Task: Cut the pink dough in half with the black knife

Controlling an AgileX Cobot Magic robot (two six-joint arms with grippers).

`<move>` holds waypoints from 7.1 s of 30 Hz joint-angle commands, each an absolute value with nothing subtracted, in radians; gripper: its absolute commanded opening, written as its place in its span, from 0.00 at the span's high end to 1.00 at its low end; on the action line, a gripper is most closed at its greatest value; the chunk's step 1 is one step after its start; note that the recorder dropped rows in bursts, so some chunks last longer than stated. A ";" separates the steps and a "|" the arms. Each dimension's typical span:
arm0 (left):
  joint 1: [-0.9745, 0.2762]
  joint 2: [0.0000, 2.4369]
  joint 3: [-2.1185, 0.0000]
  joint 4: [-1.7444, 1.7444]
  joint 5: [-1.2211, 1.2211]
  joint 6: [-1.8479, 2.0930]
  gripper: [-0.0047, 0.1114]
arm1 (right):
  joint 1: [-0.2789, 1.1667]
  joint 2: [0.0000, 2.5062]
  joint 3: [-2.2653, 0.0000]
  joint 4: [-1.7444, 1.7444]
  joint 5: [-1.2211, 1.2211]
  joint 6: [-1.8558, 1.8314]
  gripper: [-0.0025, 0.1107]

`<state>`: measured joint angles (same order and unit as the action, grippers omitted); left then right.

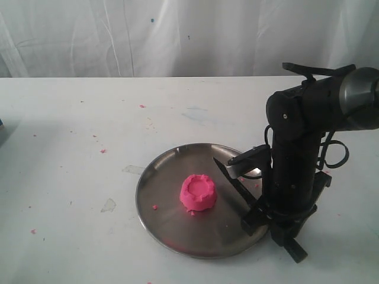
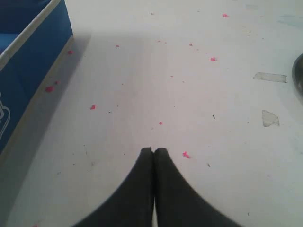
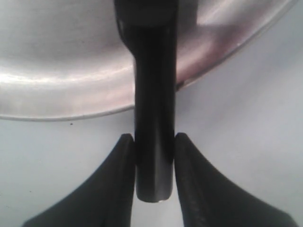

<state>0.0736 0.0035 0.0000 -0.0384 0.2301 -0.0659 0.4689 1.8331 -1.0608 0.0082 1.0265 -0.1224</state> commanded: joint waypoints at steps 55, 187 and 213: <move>0.076 0.000 0.000 -0.045 0.233 -0.062 0.96 | 0.465 1.684 -1.083 -0.015 0.899 -0.106 0.68; 0.076 0.000 0.000 -0.045 0.233 -0.062 0.96 | 0.019 1.808 -0.896 0.932 1.088 -0.939 0.98; 0.077 0.000 0.000 -0.045 0.233 -0.062 0.96 | 0.263 1.357 -0.853 0.641 0.795 -0.677 0.98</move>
